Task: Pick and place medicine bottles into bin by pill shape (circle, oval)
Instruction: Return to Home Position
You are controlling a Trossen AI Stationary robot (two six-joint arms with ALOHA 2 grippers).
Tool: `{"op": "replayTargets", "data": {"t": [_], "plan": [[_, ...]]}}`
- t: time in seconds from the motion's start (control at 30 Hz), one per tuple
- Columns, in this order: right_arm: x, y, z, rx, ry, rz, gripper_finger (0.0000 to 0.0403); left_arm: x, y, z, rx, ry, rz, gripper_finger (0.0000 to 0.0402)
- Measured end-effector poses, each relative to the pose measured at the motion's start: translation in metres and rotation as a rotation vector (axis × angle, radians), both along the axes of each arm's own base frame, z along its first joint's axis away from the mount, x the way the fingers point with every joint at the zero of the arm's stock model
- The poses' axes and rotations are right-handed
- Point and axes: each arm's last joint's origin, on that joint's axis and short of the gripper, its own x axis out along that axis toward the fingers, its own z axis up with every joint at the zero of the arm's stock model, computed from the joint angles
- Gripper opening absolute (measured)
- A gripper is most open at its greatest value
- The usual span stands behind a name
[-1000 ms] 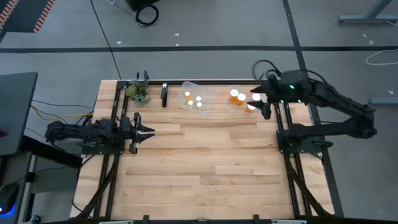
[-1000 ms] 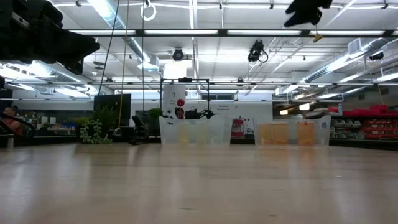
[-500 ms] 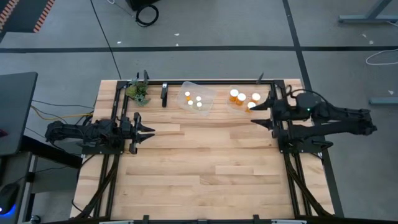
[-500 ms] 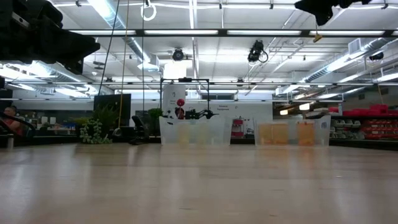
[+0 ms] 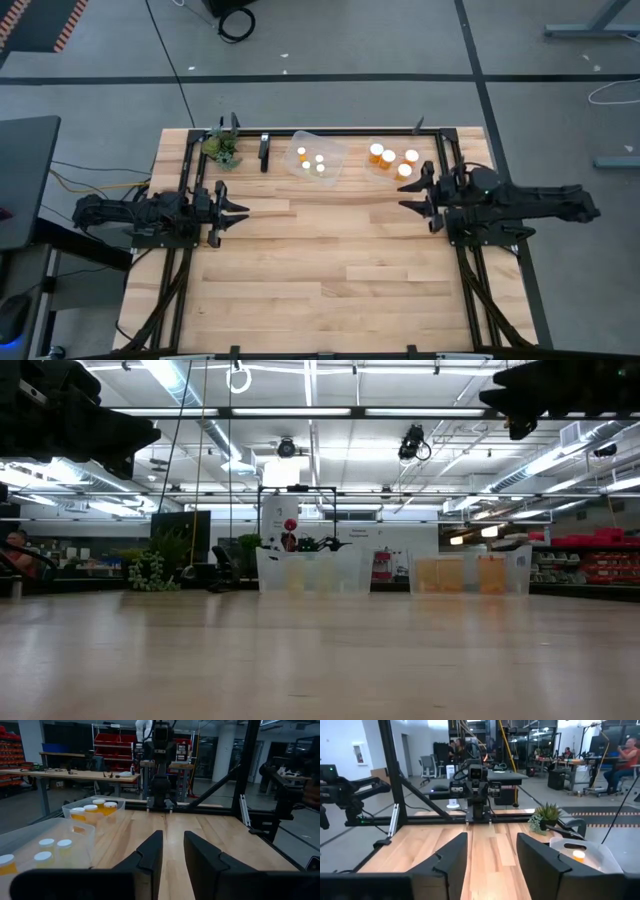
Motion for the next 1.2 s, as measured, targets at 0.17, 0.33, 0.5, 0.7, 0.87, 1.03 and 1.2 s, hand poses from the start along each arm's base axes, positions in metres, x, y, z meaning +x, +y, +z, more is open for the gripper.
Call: {"op": "replayTargets", "data": {"t": [0.17,0.33,0.5,0.7,0.87,1.03,1.2], "plan": [[-0.001,0.000,-0.016,0.018,-0.005,0.001,0.0163,0.000,0.000,0.000,0.000,0.001,0.001,0.0088],[-0.006,0.000,-0.029,0.011,-0.042,0.002,0.0152,0.000,0.000,0.000,0.000,0.000,0.001,0.0093],[-0.011,0.000,-0.045,0.030,-0.076,-0.005,0.0135,0.000,0.000,0.000,0.000,0.000,0.000,0.0094],[-0.016,-0.001,-0.055,0.052,-0.109,-0.010,0.0113,0.000,0.000,0.000,0.000,0.000,0.000,0.0094],[-0.016,-0.002,-0.055,0.095,-0.124,-0.028,0.0100,0.000,0.000,0.000,0.000,0.000,0.000,0.0088],[-0.016,-0.002,-0.056,0.151,-0.106,-0.037,0.0093,0.000,0.000,0.000,0.000,0.000,0.001,0.0085],[-0.015,-0.002,-0.061,0.113,-0.057,-0.047,0.0092,0.000,0.000,0.000,0.000,0.001,0.001,0.0091]]}}
